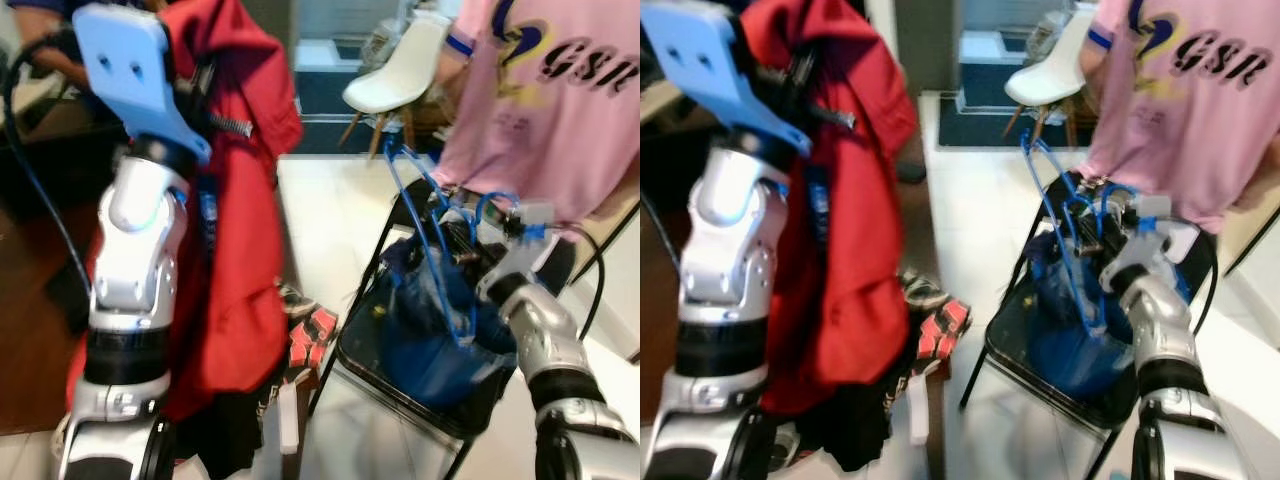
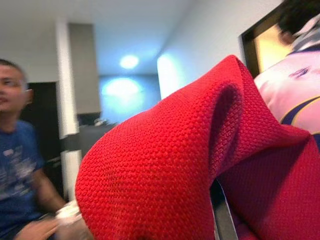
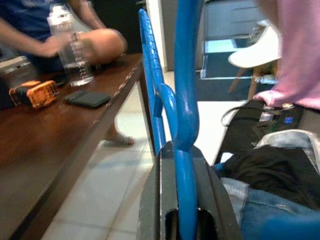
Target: Hang hanger
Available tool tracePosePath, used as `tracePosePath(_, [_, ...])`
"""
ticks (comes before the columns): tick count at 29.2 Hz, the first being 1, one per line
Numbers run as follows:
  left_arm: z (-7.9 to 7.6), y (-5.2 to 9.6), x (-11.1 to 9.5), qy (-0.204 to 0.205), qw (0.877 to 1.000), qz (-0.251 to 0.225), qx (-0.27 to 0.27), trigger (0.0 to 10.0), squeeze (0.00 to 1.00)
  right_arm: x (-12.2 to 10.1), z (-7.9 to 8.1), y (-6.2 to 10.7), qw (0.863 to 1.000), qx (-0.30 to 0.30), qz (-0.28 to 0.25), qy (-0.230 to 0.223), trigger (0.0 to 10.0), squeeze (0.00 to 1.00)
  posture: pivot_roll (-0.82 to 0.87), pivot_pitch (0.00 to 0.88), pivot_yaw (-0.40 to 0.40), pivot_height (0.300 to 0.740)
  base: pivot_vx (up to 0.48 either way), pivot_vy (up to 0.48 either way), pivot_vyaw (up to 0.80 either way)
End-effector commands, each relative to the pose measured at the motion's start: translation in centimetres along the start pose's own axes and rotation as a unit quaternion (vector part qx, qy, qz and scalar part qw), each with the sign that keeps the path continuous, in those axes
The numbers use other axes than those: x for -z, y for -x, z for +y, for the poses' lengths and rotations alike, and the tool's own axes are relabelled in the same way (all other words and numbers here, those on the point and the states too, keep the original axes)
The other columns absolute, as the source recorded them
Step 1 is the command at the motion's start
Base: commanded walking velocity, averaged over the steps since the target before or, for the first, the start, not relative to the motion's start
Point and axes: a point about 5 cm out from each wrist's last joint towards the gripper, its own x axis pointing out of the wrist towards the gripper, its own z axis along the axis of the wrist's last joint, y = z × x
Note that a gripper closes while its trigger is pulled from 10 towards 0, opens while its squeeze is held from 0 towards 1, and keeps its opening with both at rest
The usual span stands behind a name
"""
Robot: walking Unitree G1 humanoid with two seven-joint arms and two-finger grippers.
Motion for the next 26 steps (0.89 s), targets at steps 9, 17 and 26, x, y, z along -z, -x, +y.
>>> tracePosePath(9, [-0.2,1.5,1.9,0.011,0.998,0.056,0.004,10.0,0.0,1.3,1.1,0.3,0.998,-0.048,0.037,0.017,10.0,0.0,0.05,0.0,-0.04,0.74,0.0,0.0,0.0])
tracePosePath(17, [2.1,3.5,4.1,-0.06,0.987,0.137,-0.057,10.0,0.0,1.9,1.0,0.9,0.996,-0.061,0.062,0.027,10.0,0.0,0.05,0.0,-0.04,0.74,0.0,0.0,0.0])
tracePosePath(26, [6.3,6.8,5.3,-0.149,0.948,0.216,-0.179,10.0,0.0,2.5,0.7,1.3,0.994,-0.06,0.083,0.037,10.0,0.0,0.06,0.0,-0.042,0.74,0.0,0.0,0.0])
